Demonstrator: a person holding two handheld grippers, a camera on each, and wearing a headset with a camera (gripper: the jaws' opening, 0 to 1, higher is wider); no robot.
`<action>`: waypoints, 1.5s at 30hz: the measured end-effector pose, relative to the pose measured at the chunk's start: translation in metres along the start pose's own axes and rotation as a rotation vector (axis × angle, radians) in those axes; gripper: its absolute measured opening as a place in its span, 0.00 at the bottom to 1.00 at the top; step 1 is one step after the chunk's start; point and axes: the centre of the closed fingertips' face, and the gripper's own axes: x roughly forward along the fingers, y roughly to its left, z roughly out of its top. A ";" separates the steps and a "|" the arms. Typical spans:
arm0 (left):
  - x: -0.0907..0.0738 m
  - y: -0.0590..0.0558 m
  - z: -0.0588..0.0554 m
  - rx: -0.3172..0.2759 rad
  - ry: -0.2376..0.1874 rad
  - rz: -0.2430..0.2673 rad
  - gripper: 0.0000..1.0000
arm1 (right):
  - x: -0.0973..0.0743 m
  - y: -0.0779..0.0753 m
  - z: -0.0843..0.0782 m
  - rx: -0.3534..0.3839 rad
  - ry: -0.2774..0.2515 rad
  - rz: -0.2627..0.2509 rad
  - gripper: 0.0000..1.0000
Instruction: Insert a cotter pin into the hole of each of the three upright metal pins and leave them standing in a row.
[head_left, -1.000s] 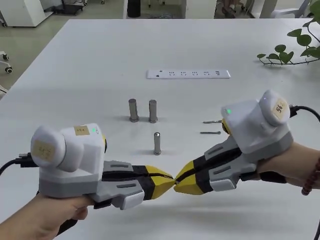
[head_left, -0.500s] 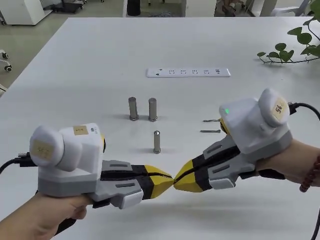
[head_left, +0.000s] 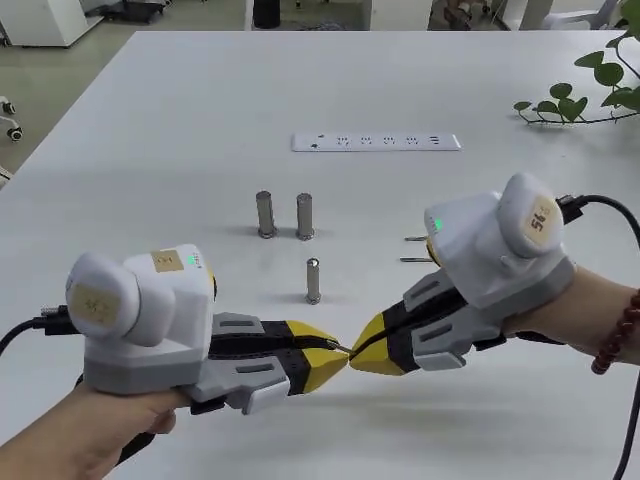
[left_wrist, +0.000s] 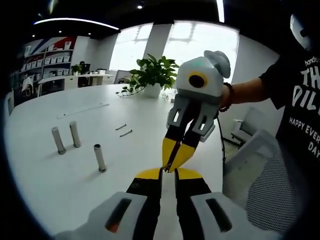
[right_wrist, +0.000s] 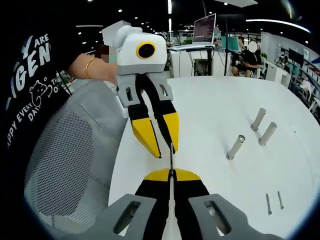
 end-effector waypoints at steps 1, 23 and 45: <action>0.000 0.000 0.000 -0.003 0.001 0.003 0.08 | 0.000 -0.002 -0.002 0.002 0.011 -0.009 0.00; 0.006 0.049 -0.008 0.016 -0.009 0.290 0.14 | -0.004 -0.058 -0.019 0.005 0.233 -0.124 0.00; 0.021 0.108 -0.012 -0.012 -0.001 0.525 0.18 | -0.003 -0.094 -0.035 0.014 0.424 -0.164 0.00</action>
